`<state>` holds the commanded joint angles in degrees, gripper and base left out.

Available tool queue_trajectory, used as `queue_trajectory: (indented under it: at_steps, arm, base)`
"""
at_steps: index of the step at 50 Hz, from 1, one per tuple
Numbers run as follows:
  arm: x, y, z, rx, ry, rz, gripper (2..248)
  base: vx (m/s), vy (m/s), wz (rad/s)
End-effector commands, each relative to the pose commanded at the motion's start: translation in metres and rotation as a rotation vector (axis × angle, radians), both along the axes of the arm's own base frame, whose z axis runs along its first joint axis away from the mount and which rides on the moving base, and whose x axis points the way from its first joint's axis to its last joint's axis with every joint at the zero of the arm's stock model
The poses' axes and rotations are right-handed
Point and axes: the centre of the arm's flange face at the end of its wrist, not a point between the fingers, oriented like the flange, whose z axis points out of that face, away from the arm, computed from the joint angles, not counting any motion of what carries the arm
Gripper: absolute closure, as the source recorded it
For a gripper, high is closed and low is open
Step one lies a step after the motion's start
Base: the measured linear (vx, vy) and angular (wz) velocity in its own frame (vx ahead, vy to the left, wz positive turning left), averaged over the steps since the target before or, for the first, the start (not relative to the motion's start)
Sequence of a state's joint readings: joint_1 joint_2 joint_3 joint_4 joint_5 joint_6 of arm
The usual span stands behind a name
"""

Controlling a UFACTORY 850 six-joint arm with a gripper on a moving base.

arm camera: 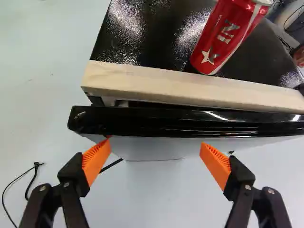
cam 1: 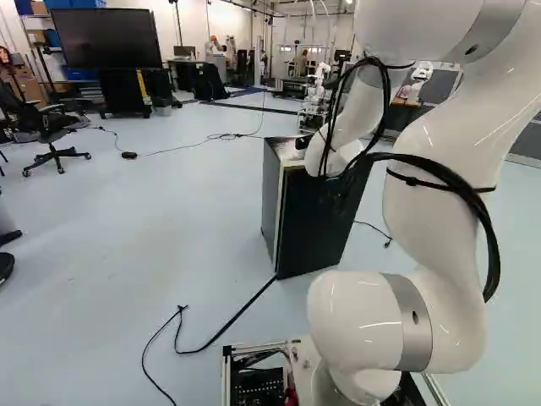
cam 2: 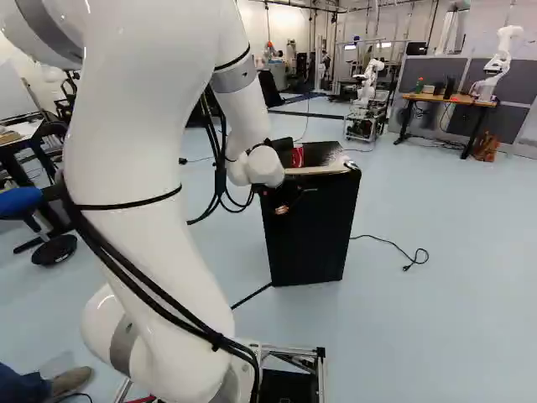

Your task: Grab a drink from the fridge

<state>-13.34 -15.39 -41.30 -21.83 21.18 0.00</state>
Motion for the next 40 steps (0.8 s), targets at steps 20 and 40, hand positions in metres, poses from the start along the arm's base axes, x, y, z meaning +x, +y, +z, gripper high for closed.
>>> queue_trajectory:
  at_steps: [20,40]
  arm:
    - [0.01,0.002,0.0,-0.001,-0.004,0.009,3]
    - [0.014,0.003,-0.001,-0.001,-0.006,0.012,3]
  base:
    - [0.0,0.0,0.0]
    - [0.0,0.0,0.0]
